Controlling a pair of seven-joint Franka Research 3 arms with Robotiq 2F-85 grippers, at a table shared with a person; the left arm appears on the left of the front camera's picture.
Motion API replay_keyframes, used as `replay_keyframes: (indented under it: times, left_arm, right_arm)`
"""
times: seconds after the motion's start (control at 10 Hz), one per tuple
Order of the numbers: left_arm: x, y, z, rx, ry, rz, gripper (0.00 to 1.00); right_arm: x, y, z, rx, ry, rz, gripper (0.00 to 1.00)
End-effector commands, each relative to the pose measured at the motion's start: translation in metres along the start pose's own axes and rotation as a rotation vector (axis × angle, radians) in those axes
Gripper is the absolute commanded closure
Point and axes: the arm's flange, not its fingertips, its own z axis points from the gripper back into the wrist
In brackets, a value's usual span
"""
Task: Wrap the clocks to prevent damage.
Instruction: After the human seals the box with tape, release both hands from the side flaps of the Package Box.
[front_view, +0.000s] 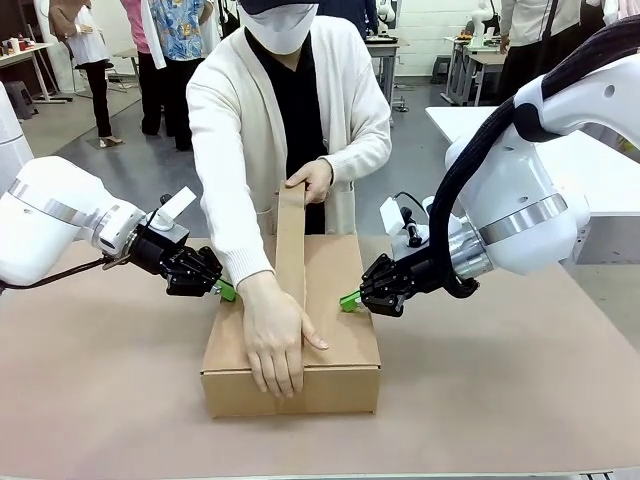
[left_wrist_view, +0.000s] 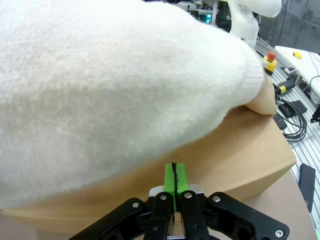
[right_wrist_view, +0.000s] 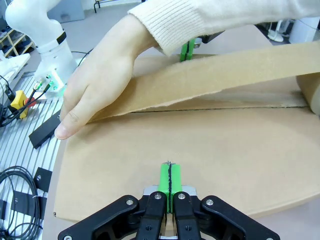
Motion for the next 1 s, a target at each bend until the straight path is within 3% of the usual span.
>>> replay_keyframes:
  times: [0.0,0.9]
  left_arm:
    - [-0.0046,-0.0001,-0.0029,0.010,-0.003,-0.001,1.00]
    - [-0.0046,-0.0001,-0.0029,0.010,-0.003,-0.001,1.00]
  right_arm:
    - [-0.0037,0.0004,-0.0030,0.002,0.008,-0.006,0.99]
    - [-0.0037,0.0004,-0.0030,0.002,0.008,-0.006,0.99]
